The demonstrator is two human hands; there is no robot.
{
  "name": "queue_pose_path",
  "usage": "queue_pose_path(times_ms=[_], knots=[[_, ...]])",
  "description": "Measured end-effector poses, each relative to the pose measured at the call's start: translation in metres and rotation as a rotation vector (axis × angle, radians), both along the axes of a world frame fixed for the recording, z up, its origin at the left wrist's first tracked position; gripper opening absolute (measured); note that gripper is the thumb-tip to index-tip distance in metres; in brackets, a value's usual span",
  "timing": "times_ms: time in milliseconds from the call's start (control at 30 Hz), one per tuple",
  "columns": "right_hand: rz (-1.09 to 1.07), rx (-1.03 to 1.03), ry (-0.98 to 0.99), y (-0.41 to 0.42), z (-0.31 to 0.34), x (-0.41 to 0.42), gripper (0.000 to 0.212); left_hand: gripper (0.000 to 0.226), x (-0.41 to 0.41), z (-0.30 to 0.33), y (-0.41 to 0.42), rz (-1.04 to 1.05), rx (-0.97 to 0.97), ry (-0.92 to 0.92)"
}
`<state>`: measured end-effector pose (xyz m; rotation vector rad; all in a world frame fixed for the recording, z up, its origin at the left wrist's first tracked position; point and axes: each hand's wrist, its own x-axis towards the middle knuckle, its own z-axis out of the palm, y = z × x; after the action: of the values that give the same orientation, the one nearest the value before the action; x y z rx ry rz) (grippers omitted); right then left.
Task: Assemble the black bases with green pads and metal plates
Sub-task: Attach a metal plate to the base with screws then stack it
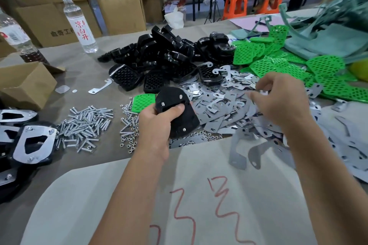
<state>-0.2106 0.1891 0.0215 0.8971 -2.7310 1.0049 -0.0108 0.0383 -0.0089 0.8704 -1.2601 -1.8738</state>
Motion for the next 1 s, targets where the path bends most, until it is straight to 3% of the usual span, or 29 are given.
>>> queue_pose_path(times_ms=[133,200,333,533,633,700,867,1000], knots=[[0.048,0.565,-0.231,0.043,0.016,-0.013,0.109,0.023,-0.010,0.001,0.015,0.009,0.010,-0.029],[0.101,0.599,-0.249,0.051,0.012,-0.011,0.117,0.022,-0.019,0.000,0.023,0.008,-0.002,-0.029],[0.119,0.265,-0.183,0.051,-0.004,-0.014,0.084,0.016,-0.039,-0.003,0.038,0.001,-0.023,-0.047],[0.198,-0.277,0.045,0.039,-0.011,-0.018,0.072,0.027,-0.057,-0.004,0.047,0.001,-0.027,-0.050],[0.282,-0.638,-0.279,0.012,0.000,-0.004,0.043,0.018,-0.054,-0.003,0.040,0.034,-0.001,-0.056],[0.290,-0.822,-0.551,-0.009,0.003,0.013,0.037,0.019,-0.047,-0.001,0.032,0.067,0.012,-0.054],[0.301,-0.892,-0.899,-0.048,-0.009,0.042,0.008,0.026,-0.019,0.000,0.007,0.163,-0.060,-0.062],[0.366,-0.966,-1.063,-0.060,-0.022,0.058,0.008,0.035,-0.001,-0.003,-0.003,0.176,-0.165,-0.072]])
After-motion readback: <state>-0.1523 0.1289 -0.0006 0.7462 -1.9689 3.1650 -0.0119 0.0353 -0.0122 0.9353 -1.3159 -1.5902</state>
